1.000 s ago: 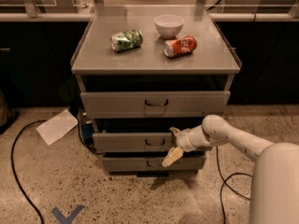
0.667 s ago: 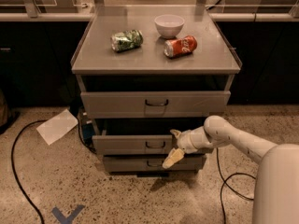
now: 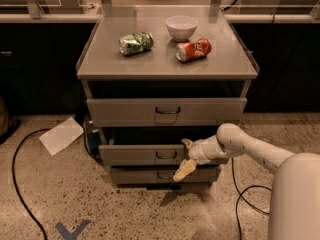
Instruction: Open middle drawer
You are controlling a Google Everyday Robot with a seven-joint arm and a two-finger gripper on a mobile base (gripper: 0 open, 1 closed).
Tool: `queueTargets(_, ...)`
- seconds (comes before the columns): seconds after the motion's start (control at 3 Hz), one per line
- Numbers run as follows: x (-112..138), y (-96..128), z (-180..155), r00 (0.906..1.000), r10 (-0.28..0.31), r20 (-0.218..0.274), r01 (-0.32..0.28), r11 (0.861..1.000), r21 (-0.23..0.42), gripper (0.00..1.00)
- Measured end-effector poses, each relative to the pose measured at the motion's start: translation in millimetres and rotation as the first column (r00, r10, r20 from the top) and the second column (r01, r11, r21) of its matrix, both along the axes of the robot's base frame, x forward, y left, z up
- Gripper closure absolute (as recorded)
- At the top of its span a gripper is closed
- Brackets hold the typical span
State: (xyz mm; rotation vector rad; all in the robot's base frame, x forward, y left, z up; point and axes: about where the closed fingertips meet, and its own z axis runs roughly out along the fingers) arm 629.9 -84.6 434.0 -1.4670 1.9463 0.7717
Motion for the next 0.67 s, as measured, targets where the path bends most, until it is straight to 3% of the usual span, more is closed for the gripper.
queueTargets(0.67,-25,3,6,0.9992,0.019,-0.037,-0.018,1.0,0.014,0.0)
